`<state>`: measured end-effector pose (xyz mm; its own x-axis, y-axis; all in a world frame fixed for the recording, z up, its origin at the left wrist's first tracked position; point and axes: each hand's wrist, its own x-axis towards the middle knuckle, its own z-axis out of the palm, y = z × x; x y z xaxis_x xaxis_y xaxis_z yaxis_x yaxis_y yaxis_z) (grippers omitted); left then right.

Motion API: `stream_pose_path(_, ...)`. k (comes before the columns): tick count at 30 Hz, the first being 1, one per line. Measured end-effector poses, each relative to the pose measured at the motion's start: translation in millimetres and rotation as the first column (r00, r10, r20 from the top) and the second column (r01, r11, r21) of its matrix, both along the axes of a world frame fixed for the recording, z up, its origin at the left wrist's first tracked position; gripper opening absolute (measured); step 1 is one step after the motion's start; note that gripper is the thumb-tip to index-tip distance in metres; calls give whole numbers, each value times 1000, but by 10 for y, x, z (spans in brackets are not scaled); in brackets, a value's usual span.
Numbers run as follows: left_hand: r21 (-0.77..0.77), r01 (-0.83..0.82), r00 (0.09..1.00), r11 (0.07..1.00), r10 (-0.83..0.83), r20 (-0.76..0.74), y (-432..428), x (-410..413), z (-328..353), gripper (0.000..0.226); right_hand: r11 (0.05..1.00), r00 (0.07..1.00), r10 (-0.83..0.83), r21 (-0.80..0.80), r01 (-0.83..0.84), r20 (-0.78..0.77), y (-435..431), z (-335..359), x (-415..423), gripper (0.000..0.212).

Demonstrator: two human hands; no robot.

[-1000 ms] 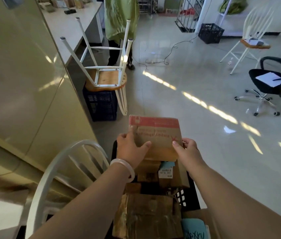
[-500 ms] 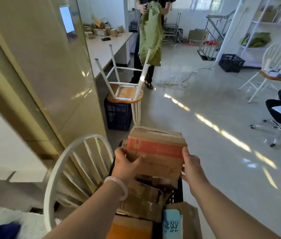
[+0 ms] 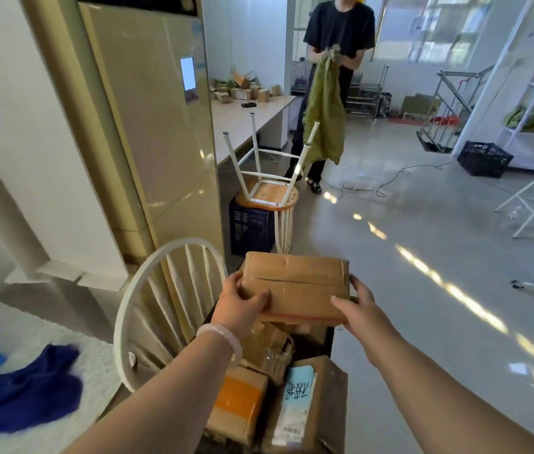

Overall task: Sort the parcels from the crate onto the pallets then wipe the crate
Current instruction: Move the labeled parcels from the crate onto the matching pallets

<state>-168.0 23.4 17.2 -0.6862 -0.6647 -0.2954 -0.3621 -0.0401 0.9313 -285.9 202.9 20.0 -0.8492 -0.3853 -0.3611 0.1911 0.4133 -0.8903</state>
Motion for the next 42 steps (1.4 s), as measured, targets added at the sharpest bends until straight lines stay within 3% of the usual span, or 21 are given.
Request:
stream_pose_path(3, 7, 75, 997, 997, -75, -9, 84, 109, 27, 95, 995, 995, 81, 55, -78, -61, 117, 70, 55, 65)
stream_pose_path(8, 57, -7, 995, 998, 12, -95, 264, 268, 116, 62, 992, 995, -35, -114, 46, 91, 181, 157, 144, 49)
stream_pose_path(11, 65, -98, 986, 993, 106, -132, 315, 311, 133, 47, 987, 993, -80, -135, 92, 88, 174, 153, 186, 48)
stream_pose_path(16, 106, -111, 971, 988, 130, -200, 355, 374, 188, 43, 977, 994, -72, -196, 87, 83, 192, 146, 251, 39)
stream_pose_path(19, 130, -89, 974, 988, 113, -197, 372, 415, 207, 32, 979, 999, -32, -201, 40, 40, 200, 143, 262, 44)
stream_pose_path(26, 128, -117, 967, 985, 142, -210, 319, 464, 325, 39, 981, 990, -25, -187, 51, 139, 161, 96, 306, 52)
stream_pose_path(29, 53, -130, 970, 990, 139, -201, 313, 423, 319, 50, 981, 988, 9, -191, 21, 155, 131, 52, 333, 59)
stream_pose_path(34, -72, -346, 933, 935, 335, -135, 459, 373, 196, 96, 966, 987, -42, -245, 80, 158, 42, 64, 416, 72)
stream_pose_path(37, 12, -316, 935, 949, 313, -165, 683, 367, 155, 120, 954, 982, -50, -281, 100, 180, -54, 51, 500, 67)
stream_pose_path(42, 142, -360, 890, 922, 385, -243, 496, 395, 122, 130, 953, 984, -35, -290, 85, 173, -160, 8, 612, 72)
